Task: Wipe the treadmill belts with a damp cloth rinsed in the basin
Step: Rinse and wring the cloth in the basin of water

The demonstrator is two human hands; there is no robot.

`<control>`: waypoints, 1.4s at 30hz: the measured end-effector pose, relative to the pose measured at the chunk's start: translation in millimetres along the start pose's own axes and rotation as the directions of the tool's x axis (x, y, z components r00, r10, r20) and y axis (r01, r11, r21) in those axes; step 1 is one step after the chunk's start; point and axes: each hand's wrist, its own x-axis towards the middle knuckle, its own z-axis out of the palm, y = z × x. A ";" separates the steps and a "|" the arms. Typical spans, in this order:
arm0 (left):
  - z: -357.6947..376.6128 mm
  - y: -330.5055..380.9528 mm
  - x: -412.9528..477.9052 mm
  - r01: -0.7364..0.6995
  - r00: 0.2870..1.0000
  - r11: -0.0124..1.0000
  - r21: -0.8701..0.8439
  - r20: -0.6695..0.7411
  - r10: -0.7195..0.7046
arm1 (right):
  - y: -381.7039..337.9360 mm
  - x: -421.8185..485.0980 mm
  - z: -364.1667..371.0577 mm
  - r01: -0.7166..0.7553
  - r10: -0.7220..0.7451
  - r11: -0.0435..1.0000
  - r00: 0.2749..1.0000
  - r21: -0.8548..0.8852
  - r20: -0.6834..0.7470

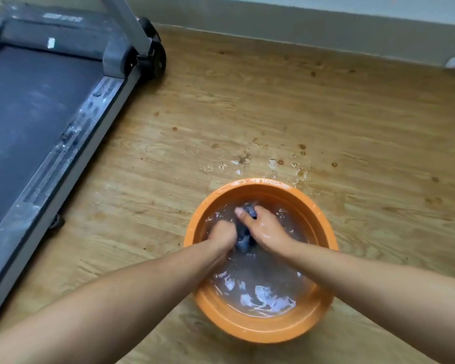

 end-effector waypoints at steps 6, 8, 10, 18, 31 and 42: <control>4.0 -10.8 -6.7 -0.039 0.999 0.976 -0.215 -0.016 0.036 | -0.6 3.9 20.7 -0.099 0.100 0.991 0.995 0.087 -0.014; 4.0 -14.0 -7.9 -0.015 1.000 0.970 -0.242 -0.023 0.010 | -0.6 16.7 23.8 -0.101 0.102 0.994 0.995 0.031 -0.018; 6.7 -18.0 -13.7 -0.022 0.999 0.972 -0.233 -0.040 0.013 | -1.2 25.0 23.4 -0.105 0.106 0.993 0.994 -0.048 0.025; 4.3 -45.3 -45.6 -0.077 0.993 0.990 -0.115 -0.100 0.066 | -8.6 18.7 -23.7 0.049 -0.030 0.977 0.995 -0.208 0.095; -3.7 -26.1 -30.5 -0.131 0.982 0.960 -0.248 -0.163 0.092 | 4.5 3.6 -38.8 -0.171 0.192 0.961 0.978 -0.219 0.081; 18.0 6.0 -30.9 0.101 0.986 0.865 -0.492 -0.069 -0.154 | -16.9 -13.2 13.6 0.030 -0.022 0.988 0.998 0.148 -0.054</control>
